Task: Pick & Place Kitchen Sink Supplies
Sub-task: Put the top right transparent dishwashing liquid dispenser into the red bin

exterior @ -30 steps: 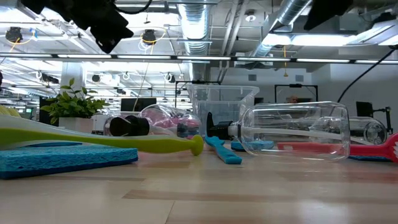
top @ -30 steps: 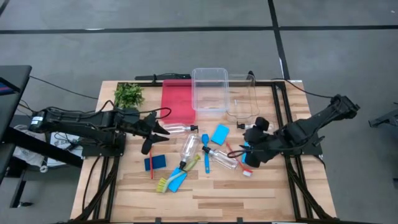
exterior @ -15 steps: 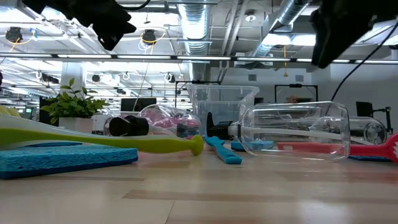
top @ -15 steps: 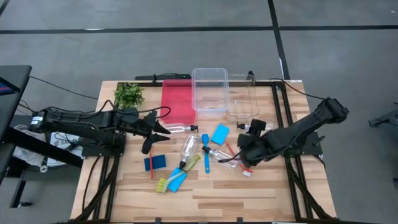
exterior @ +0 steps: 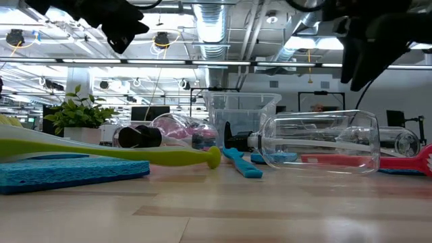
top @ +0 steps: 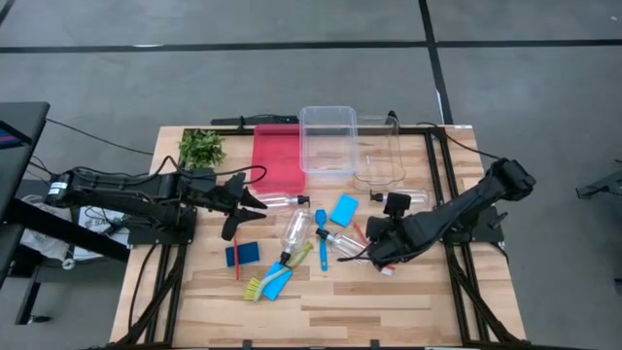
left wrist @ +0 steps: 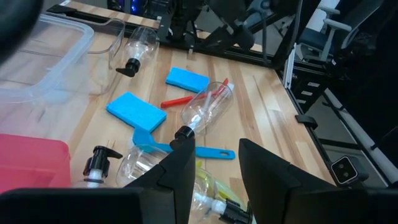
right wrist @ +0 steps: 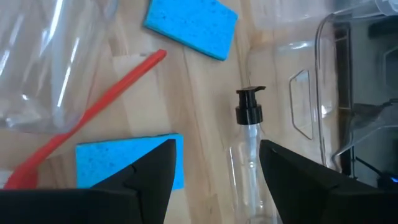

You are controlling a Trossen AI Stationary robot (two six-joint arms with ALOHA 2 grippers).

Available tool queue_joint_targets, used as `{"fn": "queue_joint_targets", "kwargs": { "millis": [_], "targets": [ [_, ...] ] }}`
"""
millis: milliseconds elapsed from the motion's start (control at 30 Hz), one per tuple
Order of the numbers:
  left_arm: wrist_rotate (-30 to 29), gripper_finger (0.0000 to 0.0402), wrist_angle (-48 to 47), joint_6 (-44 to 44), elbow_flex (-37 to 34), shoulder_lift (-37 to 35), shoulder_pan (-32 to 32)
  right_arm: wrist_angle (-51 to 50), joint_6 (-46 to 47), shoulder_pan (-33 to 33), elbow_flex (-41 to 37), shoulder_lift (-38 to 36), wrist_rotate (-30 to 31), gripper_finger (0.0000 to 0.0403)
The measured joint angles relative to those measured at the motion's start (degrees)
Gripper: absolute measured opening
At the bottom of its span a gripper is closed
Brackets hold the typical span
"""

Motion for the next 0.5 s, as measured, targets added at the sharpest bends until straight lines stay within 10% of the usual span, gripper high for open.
{"fn": "queue_joint_targets", "kwargs": {
  "millis": [500],
  "targets": [
    [0.0, 0.0125, 1.0, 0.0, 0.0, 0.0, 0.0, -10.7, 2.1, -1.2, 0.0, -2.0, 0.6, 0.0196]
  ]
}}
